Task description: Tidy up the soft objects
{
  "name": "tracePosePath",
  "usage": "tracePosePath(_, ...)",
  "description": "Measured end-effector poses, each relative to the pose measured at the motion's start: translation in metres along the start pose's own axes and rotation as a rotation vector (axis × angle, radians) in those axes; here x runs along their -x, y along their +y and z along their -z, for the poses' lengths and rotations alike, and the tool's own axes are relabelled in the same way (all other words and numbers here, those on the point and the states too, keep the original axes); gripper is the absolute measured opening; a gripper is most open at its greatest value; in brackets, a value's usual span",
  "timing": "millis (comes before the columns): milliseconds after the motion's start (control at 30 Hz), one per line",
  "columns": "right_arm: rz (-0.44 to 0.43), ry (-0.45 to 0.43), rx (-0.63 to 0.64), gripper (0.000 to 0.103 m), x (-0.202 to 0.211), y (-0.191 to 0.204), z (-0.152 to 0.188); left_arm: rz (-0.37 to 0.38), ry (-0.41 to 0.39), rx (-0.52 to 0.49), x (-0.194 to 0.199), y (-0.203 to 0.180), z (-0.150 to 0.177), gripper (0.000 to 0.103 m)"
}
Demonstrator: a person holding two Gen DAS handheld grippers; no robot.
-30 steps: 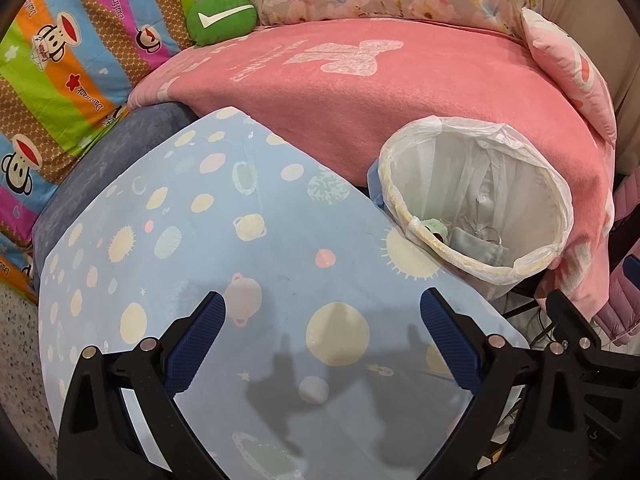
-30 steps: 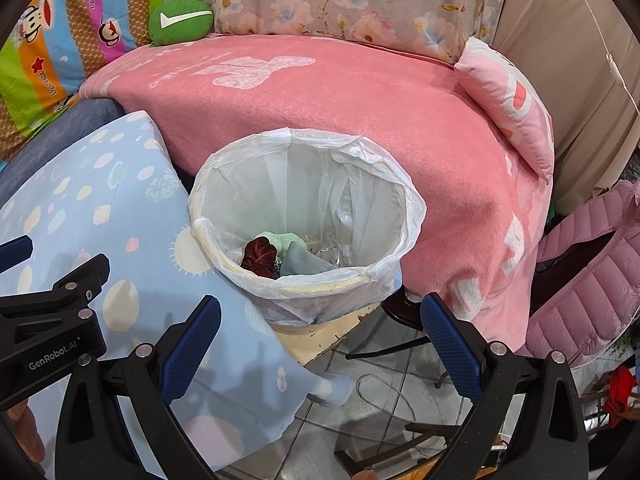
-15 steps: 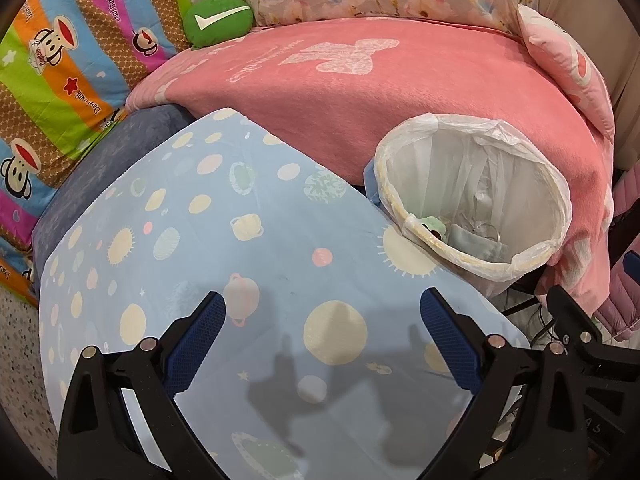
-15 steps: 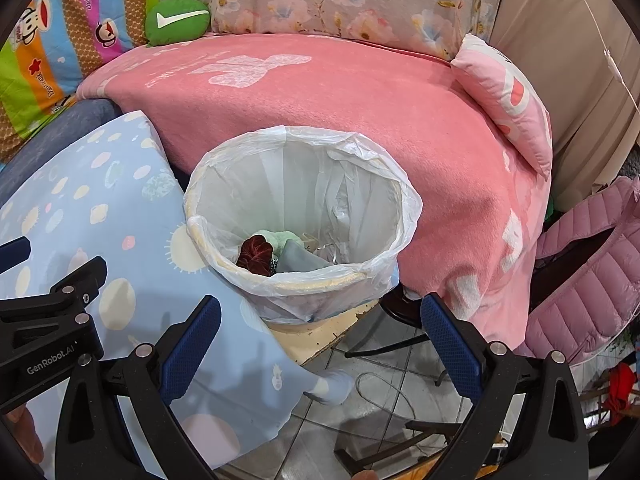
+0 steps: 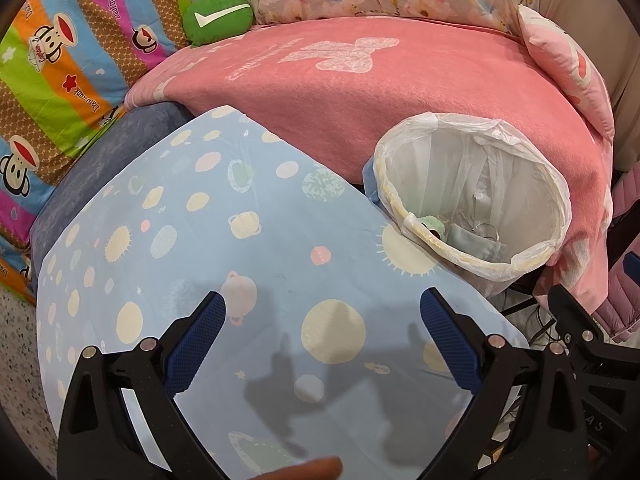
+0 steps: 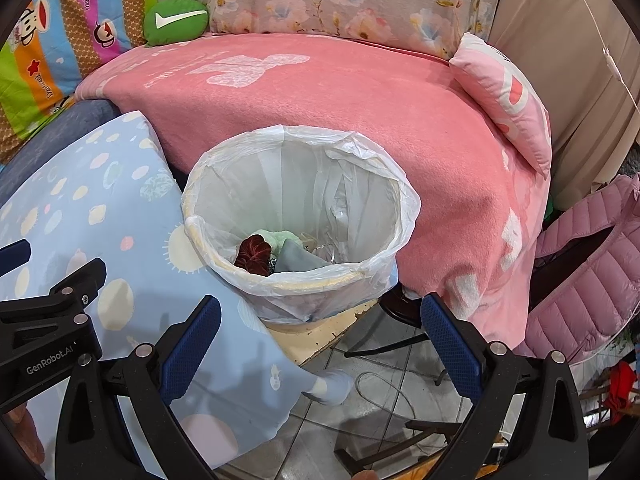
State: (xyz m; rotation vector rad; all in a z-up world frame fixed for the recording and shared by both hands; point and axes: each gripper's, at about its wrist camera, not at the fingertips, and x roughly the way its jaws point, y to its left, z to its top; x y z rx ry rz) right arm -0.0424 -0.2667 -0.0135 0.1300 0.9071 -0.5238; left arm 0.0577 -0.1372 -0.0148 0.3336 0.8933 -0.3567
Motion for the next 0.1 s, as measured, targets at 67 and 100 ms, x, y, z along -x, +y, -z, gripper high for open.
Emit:
tracePosePath(67, 0.002, 0.001, 0.001, 0.096, 0.0, 0.0001, 0.0002, 0.004, 0.003, -0.006, -0.0012, -0.0004, 0.0003, 0.094)
tracePosePath(100, 0.0, 0.001, 0.001, 0.096, 0.0, -0.0002, 0.0, 0.005, 0.003, -0.007, -0.0015, -0.0003, 0.0005, 0.094)
